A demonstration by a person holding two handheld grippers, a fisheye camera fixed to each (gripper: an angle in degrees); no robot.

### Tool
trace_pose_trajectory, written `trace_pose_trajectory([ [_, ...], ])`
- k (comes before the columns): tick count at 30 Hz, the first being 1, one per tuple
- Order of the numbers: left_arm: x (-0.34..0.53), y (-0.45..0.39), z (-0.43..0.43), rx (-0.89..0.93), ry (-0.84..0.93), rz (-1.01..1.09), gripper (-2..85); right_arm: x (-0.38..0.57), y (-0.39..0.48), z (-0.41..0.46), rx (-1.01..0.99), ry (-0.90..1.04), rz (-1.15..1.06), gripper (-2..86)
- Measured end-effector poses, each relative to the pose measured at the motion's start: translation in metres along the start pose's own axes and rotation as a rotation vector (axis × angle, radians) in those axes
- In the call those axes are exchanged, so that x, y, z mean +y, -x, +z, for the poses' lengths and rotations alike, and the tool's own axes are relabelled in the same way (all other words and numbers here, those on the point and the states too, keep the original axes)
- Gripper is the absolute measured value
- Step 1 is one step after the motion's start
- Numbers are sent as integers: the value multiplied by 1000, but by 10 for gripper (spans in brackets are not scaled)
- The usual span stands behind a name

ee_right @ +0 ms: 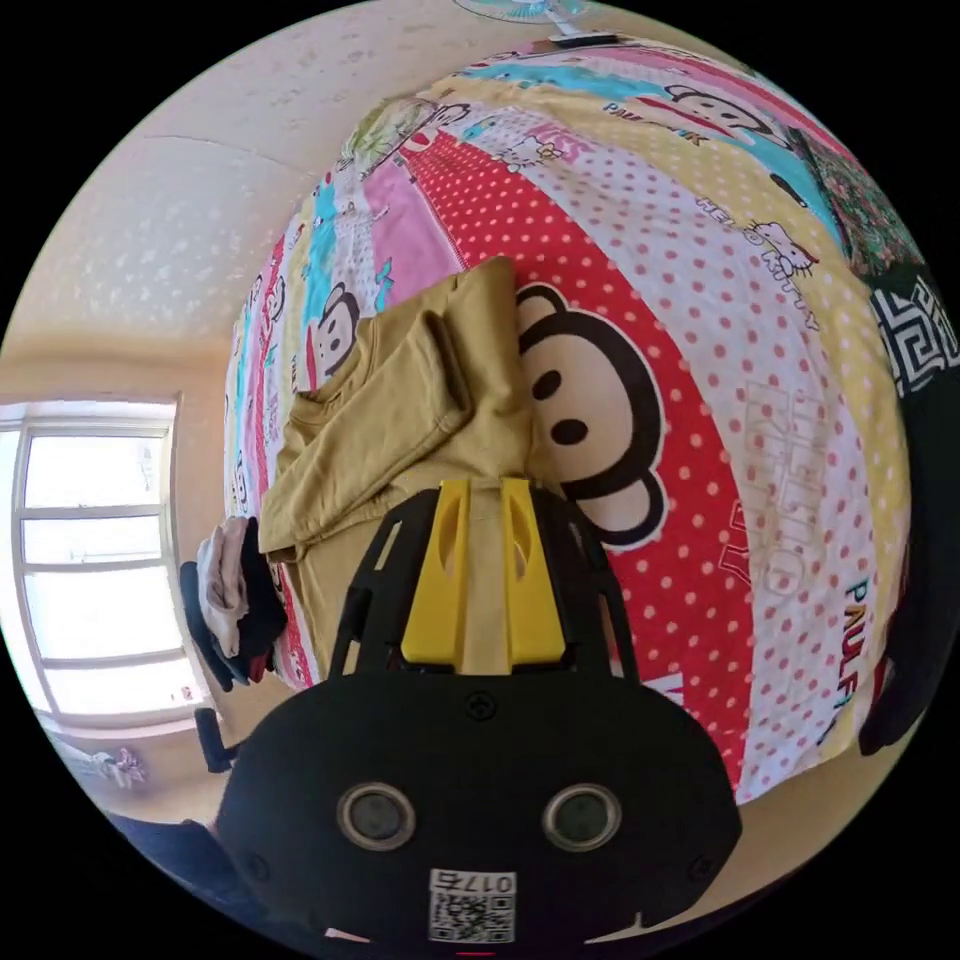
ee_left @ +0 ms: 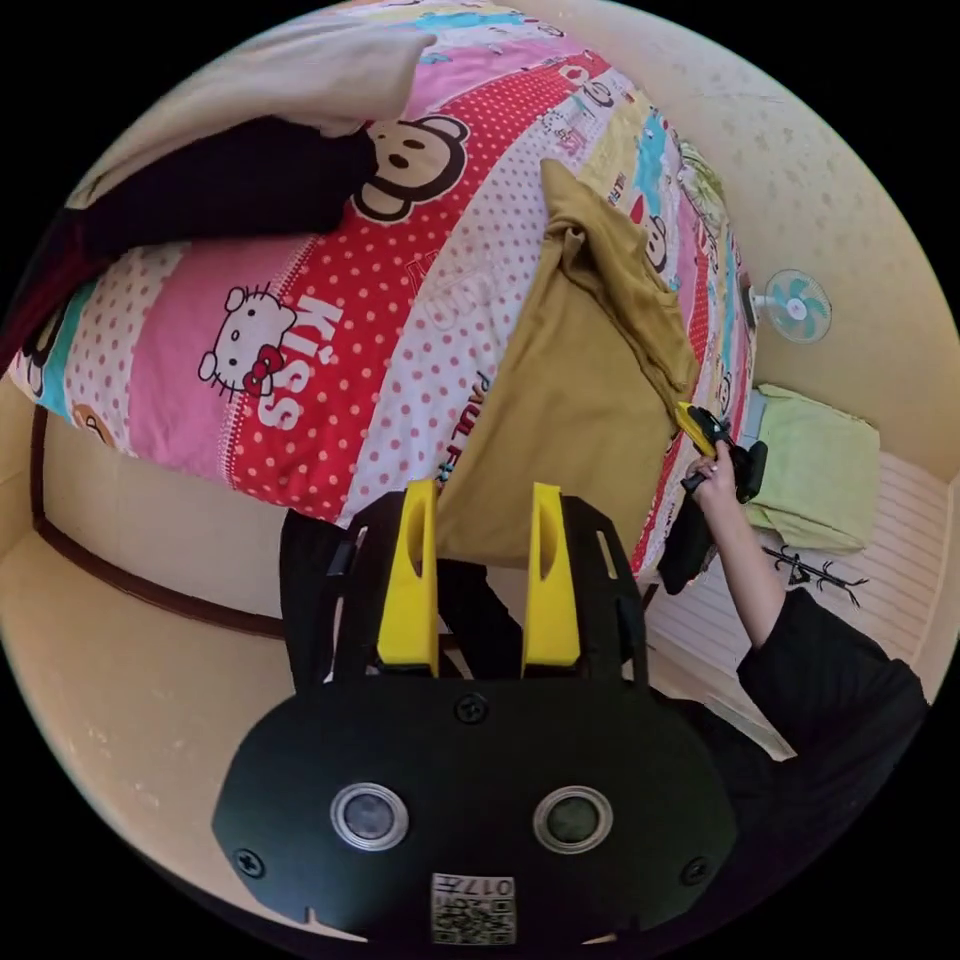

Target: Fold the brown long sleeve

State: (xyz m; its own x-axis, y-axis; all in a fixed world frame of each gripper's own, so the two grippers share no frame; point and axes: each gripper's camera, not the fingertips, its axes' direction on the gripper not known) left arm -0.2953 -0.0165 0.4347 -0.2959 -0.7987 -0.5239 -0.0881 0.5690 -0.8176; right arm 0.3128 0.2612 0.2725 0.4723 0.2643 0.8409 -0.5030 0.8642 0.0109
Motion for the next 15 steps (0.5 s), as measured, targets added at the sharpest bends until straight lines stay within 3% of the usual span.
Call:
trace_pose_trajectory([
  [2,-7,5,9,-58,31,31,141,28,-16,-37,80,56,-60,121],
  [5,-14,12,27,-133,137,74,163,78,-31,-70,35,177,-128,144],
  [11,-27,22,73,-184,346,123,170,158,-60,-71,172,465,-51,148],
  [15,-48,32,93,-195,413,126,155,157,-76,-50,140,536,-2,141],
])
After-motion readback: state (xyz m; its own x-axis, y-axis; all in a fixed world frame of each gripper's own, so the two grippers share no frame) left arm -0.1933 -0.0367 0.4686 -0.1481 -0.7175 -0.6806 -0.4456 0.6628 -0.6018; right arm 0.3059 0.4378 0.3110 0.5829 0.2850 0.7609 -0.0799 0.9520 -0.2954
